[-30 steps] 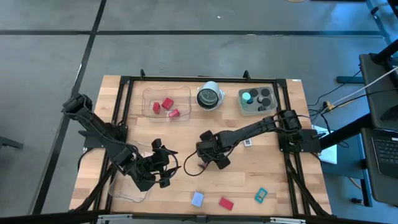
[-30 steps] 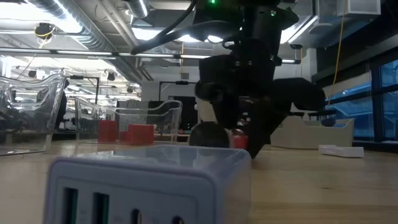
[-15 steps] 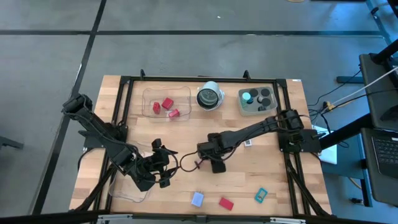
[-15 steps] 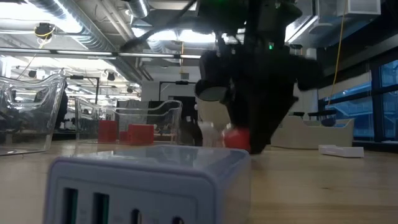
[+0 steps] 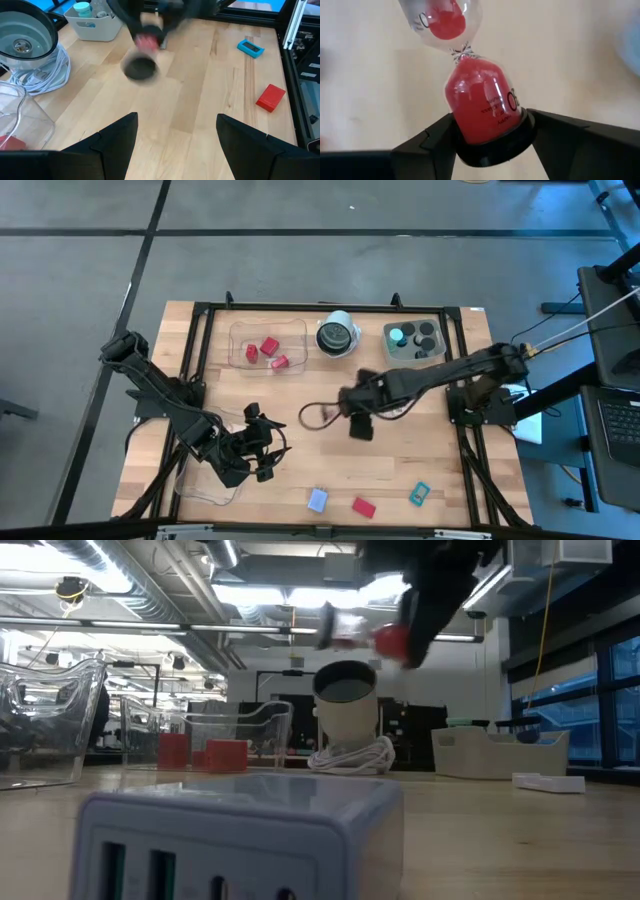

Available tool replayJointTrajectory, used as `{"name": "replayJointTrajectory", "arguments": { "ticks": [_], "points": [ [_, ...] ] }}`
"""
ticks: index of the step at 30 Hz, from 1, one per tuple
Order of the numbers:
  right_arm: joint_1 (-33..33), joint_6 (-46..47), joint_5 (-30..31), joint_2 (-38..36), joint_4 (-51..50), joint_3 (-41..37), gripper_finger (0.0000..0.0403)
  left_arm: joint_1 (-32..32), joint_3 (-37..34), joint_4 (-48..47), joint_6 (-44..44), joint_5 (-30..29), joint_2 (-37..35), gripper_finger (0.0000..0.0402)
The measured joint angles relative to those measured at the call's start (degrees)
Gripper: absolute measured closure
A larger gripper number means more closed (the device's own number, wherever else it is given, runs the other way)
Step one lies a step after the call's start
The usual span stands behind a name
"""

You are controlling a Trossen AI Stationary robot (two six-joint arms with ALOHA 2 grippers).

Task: Pick & Place Office items
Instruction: Put the red hourglass into the gray bin

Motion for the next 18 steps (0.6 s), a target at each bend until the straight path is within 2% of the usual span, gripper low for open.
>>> {"name": "replayJointTrajectory", "arguments": {
  "ticks": [7, 13, 18],
  "points": [
    [-1.48, 9.79, 11.53, -9.27, -18.49, 0.02, 0.0198, 0.0, 0.0, -0.17, 0.04, -0.01, 0.0, 0.0135],
    [-5.22, 19.68, 16.34, -15.23, -36.02, -0.01, 0.0198, 0.0, 0.0, -0.78, 0.04, -0.02, 0.0, 0.0135],
    [-10.74, 20.91, 15.13, -18.38, -35.15, -2.11, 0.0198, 0.0, 0.0, -1.26, 0.05, -0.25, 0.02, 0.0135]
  ]
}}
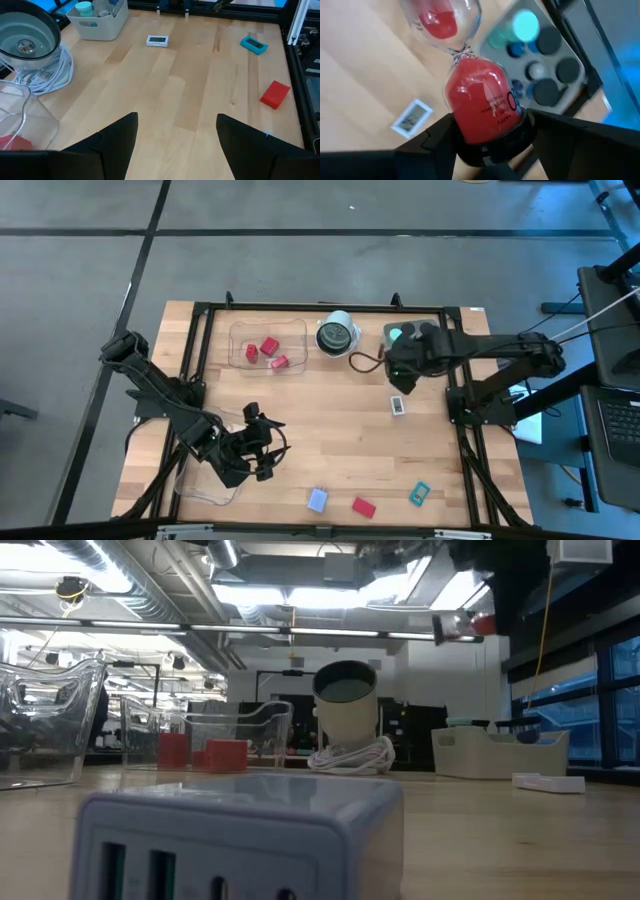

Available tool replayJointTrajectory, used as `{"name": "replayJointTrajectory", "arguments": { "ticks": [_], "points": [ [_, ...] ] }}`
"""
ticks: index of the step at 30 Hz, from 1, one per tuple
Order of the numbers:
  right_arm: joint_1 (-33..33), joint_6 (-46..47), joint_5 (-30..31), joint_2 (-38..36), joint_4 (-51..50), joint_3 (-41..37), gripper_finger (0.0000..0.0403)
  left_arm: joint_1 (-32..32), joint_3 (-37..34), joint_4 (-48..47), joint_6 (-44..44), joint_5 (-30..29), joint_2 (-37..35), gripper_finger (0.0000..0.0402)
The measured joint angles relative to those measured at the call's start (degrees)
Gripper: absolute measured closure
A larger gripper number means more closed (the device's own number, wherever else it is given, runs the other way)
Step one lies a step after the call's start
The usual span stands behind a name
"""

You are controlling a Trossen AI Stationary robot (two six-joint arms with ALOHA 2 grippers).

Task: Pick & Place Office items
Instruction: Put the red hourglass into the gray bin

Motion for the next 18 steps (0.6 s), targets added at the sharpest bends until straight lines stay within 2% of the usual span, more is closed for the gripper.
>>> {"name": "replayJointTrajectory", "arguments": {
  "ticks": [5, 9, 13, 18],
  "points": [
    [-5.66, 0.37, -0.84, 0.51, -0.09, -3.64, 0.0198, -0.09, 0.0, -0.49, 0.05, -0.52, 0.0, 0.0135],
    [-7.8, 1.02, -3.26, 1.21, -0.1, -6.6, 0.0198, 0.45, -0.02, -0.44, 0.65, -7.1, 0.1, 0.0135],
    [-7.48, 1.26, -10.48, 1.32, 0.56, -7.17, 0.0198, 2.71, -0.01, -0.4, 7.38, -16.46, 1.24, 0.0135],
    [-2.84, 3.97, -20.77, 0.69, 4.64, -7.13, 0.0192, 7.08, -0.07, 2.62, 20.48, -17.81, 5.93, 0.0135]
  ]
}}
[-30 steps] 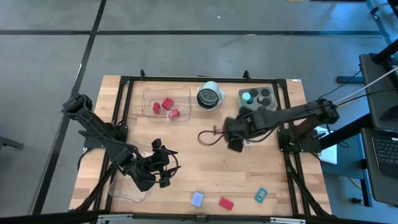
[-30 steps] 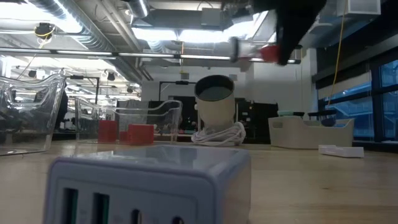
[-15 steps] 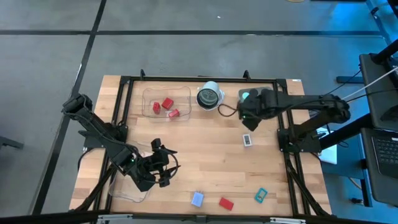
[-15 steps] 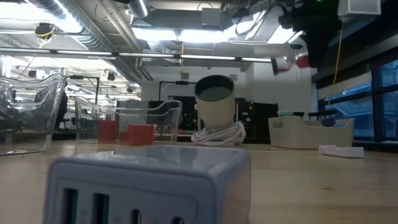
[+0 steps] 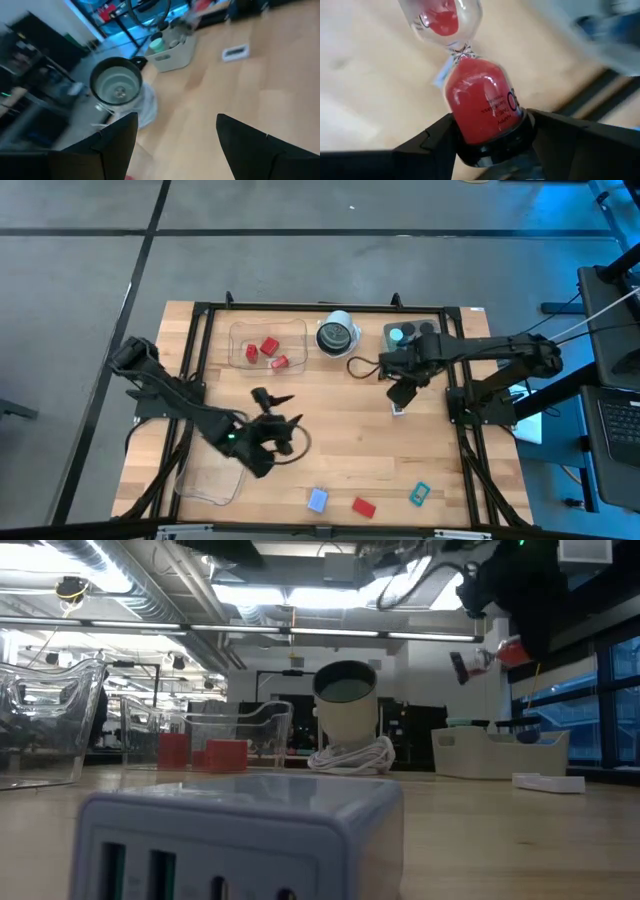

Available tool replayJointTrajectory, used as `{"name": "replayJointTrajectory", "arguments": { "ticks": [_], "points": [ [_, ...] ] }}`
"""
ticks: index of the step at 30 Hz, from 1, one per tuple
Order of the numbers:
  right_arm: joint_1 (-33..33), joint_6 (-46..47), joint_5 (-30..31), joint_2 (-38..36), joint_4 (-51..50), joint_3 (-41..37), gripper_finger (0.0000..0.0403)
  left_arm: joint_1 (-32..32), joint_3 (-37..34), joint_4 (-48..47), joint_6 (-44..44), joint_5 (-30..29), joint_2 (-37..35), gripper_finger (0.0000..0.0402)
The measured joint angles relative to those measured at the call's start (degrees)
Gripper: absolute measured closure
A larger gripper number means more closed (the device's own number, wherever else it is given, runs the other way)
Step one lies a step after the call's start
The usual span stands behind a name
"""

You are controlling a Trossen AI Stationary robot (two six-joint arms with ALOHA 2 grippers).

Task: Pick & Place Office items
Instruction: Put the red hourglass into the gray bin

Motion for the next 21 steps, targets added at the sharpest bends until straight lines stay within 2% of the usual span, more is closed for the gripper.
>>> {"name": "replayJointTrajectory", "arguments": {
  "ticks": [4, 11, 16, 21],
  "points": [
    [3.85, 2.57, -4.49, -0.19, 4.35, 0.02, 0.0191, 3.78, 0.0, 8.15, 10.07, 2.05, 5.6, 0.0135],
    [6.82, 7.81, -6.41, -0.18, 4.06, 0.02, 0.0193, 9.62, 0.0, 29.98, 26.62, 12.07, 14.29, 0.0135],
    [6.96, 10.16, -6.4, -0.2, -0.85, 0.02, 0.0194, 10.25, 0.0, 38.43, 30.7, 15.08, 15.93, 0.0135],
    [5.5, 10.36, -4.06, -0.18, -5.3, -0.01, 0.0194, 9.58, 0.0, 40.55, 32.07, 15.01, 15.51, 0.0135]
  ]
}}
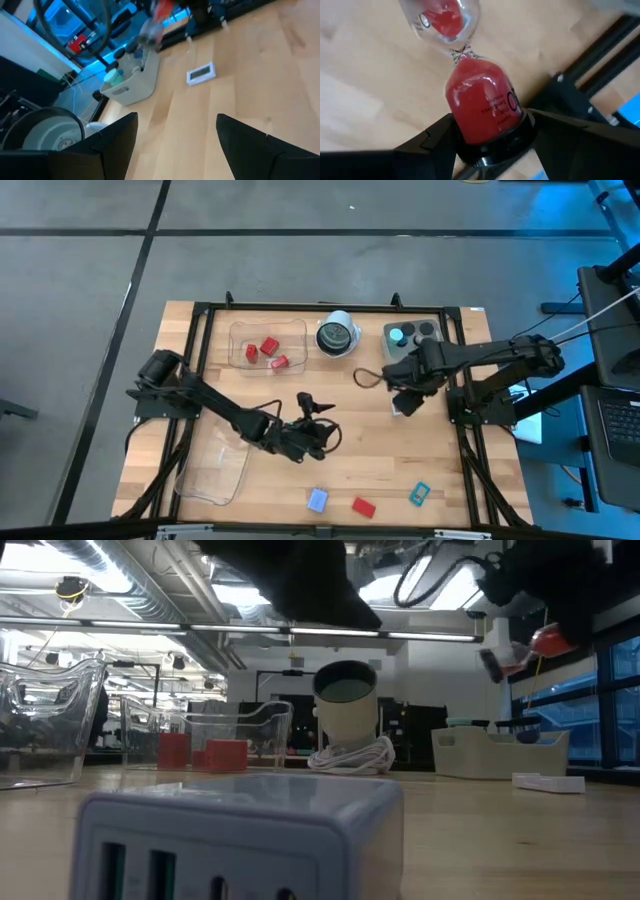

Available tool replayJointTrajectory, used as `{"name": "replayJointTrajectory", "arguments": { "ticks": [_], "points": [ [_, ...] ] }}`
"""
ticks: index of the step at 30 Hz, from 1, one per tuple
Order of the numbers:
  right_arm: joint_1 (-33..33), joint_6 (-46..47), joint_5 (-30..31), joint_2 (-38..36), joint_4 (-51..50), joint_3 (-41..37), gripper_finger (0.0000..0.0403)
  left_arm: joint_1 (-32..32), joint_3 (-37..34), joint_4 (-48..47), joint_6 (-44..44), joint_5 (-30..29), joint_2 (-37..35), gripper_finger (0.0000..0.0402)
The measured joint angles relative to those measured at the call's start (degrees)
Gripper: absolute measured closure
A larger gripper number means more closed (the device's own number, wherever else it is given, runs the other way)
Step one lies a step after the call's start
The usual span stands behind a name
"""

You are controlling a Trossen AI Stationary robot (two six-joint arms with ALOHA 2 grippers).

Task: Pick & Place Office items
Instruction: Put the red hourglass into the gray bin

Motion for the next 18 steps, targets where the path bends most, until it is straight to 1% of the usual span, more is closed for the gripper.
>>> {"name": "replayJointTrajectory", "arguments": {
  "ticks": [3, 8, 10, 13, 18],
  "points": [
    [-3.07, -0.05, 2.52, 0.0, 0.64, -0.71, 0.0194, -1.36, 0.02, 0.25, 0.01, -1.12, -0.17, 0.0135],
    [-11.27, -4.53, 3.85, 0.57, 0.61, -2.81, 0.0194, -4.83, 0.02, 0.16, 0.01, -6.58, -0.26, 0.0135],
    [-14.61, -6.62, 4.82, 0.57, 0.6, -3.2, 0.0194, -6.67, 0.02, 0.17, 0.01, -9.73, -0.26, 0.0135],
    [-18.87, -8.83, 7.83, 0.76, 0.68, -3.35, 0.0194, -9.12, 0.02, 0.17, 1.08, -14.79, -0.26, 0.0135],
    [-25.2, -10.37, 10.6, 1.19, 0.54, -3.35, 0.0194, -11.9, 0.02, 0.17, 3.04, -24.32, -0.26, 0.0135]
  ]
}}
